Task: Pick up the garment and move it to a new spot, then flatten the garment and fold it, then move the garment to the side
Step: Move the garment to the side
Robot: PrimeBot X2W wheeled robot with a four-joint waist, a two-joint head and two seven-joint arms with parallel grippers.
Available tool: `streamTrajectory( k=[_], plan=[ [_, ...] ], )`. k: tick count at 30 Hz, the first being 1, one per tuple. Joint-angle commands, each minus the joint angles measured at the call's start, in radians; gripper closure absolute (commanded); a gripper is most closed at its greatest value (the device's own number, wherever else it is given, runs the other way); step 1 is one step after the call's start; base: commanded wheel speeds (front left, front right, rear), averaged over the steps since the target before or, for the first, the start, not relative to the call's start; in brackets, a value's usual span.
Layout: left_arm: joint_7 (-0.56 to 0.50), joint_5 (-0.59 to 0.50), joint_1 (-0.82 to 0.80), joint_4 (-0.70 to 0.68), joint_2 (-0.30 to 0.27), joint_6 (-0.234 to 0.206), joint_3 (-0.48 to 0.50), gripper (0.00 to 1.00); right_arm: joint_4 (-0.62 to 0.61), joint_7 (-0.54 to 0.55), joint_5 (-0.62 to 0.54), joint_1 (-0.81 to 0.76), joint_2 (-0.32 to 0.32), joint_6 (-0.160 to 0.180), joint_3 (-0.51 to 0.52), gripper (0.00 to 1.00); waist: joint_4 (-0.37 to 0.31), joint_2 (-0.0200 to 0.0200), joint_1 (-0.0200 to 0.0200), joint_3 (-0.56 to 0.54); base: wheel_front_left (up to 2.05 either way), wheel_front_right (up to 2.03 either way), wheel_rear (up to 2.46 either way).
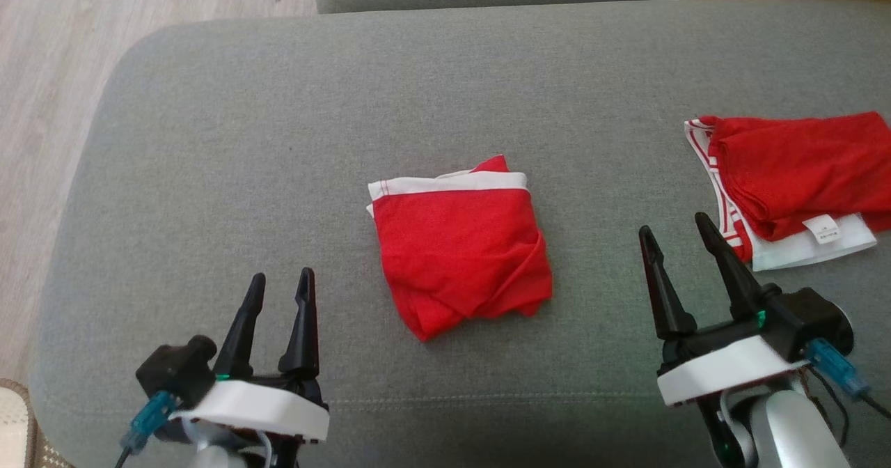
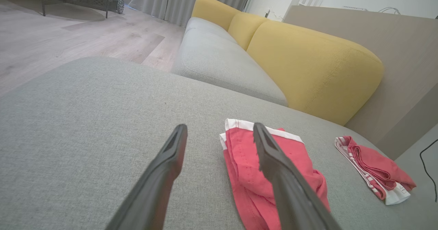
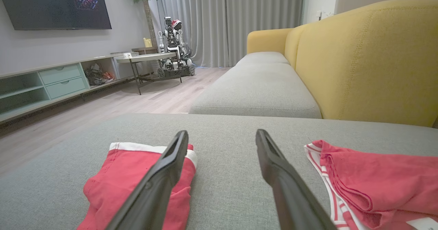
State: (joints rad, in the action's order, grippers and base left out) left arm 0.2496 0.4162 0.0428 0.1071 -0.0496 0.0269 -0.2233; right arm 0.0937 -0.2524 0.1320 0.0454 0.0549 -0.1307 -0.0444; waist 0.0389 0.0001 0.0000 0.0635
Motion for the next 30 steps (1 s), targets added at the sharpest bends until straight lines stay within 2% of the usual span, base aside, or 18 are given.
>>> streamTrajectory(
  k=[1, 11, 23, 30],
  plan=[
    [0.012, -0.003, -0.028, -0.034, -0.001, 0.001, 0.026, 0.0, -0.037, -0.009, 0.001, 0.013, -0.005, 0.0, -0.023, 0.0, 0.003, -0.0001, 0.0, 0.0, 0.0, 0.0, 0.0],
    [0.012, 0.001, -0.039, -0.038, -0.001, 0.011, 0.001, 0.0, 0.034, 0.012, 0.055, 0.045, -0.005, 0.0, -0.069, 0.0, 0.035, -0.0001, 0.0, 0.042, 0.0, 0.0, 0.0],
    [0.012, 0.019, -0.104, -0.018, -0.001, 0.036, -0.032, 0.0, 0.306, 0.175, 0.295, 0.282, -0.005, 0.0, -0.119, 0.0, 0.141, -0.0001, 0.0, 0.167, 0.0, 0.0, 0.0],
    [0.012, 0.033, -0.134, -0.003, -0.001, 0.044, -0.054, 0.0, 0.495, 0.169, 0.276, 0.396, -0.005, 0.0, -0.163, 0.0, 0.189, -0.0001, 0.0, 0.2, 0.0, 0.0, 0.0]
  ],
)
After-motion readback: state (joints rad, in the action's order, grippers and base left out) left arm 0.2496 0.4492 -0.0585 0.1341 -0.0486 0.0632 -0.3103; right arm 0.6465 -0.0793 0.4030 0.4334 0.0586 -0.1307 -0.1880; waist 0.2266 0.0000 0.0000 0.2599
